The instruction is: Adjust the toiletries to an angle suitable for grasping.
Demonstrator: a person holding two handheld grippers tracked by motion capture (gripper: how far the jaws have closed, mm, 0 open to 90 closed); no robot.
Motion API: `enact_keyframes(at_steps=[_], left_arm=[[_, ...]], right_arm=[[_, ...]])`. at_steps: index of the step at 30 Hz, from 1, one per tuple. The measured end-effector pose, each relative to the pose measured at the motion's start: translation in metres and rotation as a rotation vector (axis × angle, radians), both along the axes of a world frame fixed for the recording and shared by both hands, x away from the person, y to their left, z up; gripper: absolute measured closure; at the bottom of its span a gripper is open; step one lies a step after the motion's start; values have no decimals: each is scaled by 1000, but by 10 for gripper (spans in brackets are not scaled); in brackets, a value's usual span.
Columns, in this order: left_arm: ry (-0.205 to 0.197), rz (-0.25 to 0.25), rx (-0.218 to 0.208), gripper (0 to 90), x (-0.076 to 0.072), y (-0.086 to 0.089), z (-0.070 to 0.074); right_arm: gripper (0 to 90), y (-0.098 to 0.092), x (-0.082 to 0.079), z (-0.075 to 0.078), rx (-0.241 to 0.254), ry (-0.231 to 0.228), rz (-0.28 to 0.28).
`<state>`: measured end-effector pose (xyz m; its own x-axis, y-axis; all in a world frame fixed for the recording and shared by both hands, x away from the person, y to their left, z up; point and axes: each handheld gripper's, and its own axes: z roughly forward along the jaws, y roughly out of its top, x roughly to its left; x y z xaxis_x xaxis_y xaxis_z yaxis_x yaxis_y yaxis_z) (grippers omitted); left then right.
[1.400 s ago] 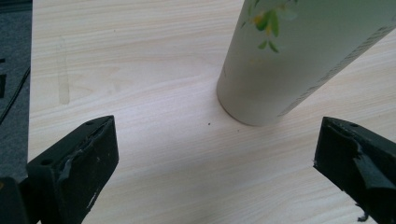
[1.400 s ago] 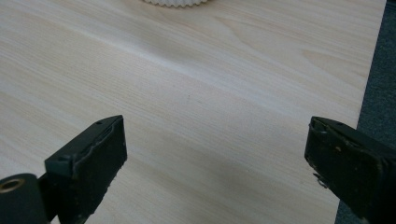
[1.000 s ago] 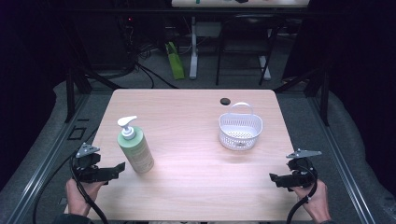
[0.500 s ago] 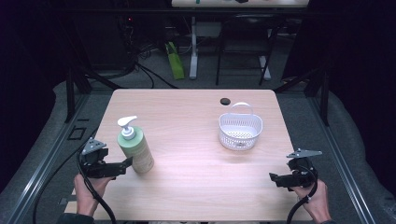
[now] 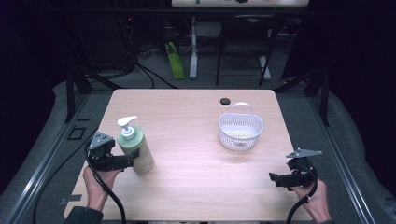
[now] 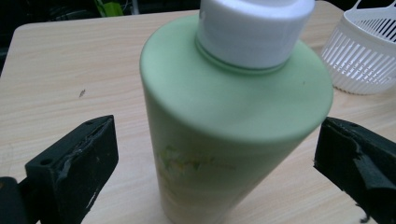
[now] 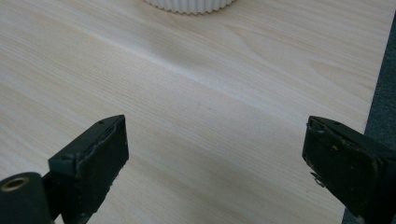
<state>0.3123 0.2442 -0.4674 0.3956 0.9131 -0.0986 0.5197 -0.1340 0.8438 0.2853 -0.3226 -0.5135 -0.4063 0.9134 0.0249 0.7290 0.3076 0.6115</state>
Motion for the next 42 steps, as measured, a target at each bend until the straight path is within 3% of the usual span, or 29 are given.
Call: enact_keyframes(at_steps=[7, 13, 16, 17, 26, 42], left_arm=[[-27, 10, -12, 0, 10, -4, -1], [-30, 8, 5, 3, 13, -10, -1], [-38, 1, 6, 46, 13, -11, -1], [-42, -1, 11, 103, 13, -12, -1], [-52, 3, 14, 111, 12, -14, -2], [-57, -58, 11, 113, 14, -37, -3]], right_arm=[[68, 0, 0, 0, 2, 1, 2], [73, 0, 0, 0, 1, 2, 2], [74, 0, 0, 0, 0, 2, 5], [76, 0, 0, 0, 1, 0, 6], [83, 0, 0, 0, 1, -1, 8], [82, 1, 0, 0, 0, -1, 11]])
